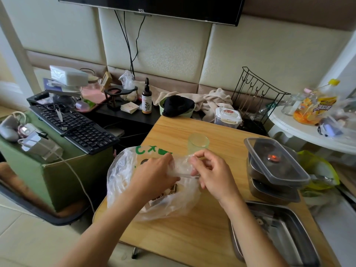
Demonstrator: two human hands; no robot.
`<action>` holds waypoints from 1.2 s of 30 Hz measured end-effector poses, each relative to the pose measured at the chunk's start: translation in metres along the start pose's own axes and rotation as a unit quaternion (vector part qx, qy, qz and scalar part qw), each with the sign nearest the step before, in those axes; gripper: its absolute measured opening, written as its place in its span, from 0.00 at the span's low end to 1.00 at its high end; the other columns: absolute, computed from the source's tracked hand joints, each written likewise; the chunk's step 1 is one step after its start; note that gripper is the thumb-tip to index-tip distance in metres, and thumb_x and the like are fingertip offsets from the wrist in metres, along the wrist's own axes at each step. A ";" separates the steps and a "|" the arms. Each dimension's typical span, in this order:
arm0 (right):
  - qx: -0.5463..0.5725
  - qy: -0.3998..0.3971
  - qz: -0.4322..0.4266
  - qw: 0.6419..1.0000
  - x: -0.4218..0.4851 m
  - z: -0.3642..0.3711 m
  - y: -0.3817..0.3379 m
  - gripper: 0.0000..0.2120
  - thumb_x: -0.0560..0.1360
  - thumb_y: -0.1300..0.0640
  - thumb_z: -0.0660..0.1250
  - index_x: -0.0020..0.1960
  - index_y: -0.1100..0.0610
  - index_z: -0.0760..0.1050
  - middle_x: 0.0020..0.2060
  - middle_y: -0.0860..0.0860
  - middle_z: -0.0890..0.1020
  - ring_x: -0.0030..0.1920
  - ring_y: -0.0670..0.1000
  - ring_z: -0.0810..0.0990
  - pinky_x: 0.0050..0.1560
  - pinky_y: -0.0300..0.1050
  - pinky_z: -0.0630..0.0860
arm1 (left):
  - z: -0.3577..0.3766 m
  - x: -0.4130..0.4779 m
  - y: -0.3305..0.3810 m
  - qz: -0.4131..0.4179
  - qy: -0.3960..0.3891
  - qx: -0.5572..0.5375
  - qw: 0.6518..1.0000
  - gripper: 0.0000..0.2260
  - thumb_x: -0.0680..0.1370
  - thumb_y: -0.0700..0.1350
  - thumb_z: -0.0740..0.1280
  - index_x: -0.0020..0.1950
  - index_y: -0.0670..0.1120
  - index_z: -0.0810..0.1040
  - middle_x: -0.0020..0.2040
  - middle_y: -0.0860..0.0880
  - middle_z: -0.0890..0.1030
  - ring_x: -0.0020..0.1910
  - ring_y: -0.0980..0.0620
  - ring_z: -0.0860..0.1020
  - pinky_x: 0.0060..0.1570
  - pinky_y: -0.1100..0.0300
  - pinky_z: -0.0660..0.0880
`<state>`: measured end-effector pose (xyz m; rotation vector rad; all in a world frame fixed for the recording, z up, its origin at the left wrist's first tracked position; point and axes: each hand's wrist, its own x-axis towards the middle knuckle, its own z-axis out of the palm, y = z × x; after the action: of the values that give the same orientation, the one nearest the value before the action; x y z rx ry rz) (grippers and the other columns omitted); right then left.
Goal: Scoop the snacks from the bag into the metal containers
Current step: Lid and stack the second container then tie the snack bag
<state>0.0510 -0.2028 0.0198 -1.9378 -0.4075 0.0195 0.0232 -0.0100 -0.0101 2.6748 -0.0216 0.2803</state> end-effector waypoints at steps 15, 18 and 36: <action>0.001 0.038 0.051 0.998 -0.001 0.005 -0.009 0.09 0.85 0.50 0.63 0.53 0.51 0.81 0.47 0.45 0.85 0.35 0.50 0.85 0.40 0.53 0.83 | -0.017 -0.010 -0.004 0.009 0.066 -0.160 0.985 0.13 0.76 0.55 0.74 0.54 0.50 0.78 0.44 0.58 0.83 0.43 0.63 0.81 0.44 0.65 0.79; -0.123 0.089 0.164 0.975 0.002 -0.012 0.009 0.06 0.84 0.52 0.63 0.58 0.51 0.77 0.49 0.48 0.82 0.38 0.49 0.85 0.45 0.53 0.85 | -0.030 -0.017 -0.010 -0.055 0.161 -0.189 0.967 0.10 0.76 0.52 0.75 0.53 0.52 0.78 0.52 0.57 0.79 0.53 0.60 0.76 0.50 0.65 0.72; 0.267 0.059 0.123 0.954 -0.002 0.001 -0.017 0.08 0.80 0.62 0.71 0.58 0.62 0.80 0.38 0.52 0.83 0.40 0.49 0.81 0.47 0.43 0.79 | -0.046 -0.041 -0.034 -0.283 0.096 -0.325 0.897 0.10 0.79 0.52 0.73 0.55 0.48 0.82 0.48 0.53 0.83 0.47 0.58 0.80 0.38 0.63 0.72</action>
<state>0.0442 -0.1970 0.0348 -1.4319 -0.0631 0.1585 -0.0235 0.0393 0.0076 1.8712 0.6057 0.2817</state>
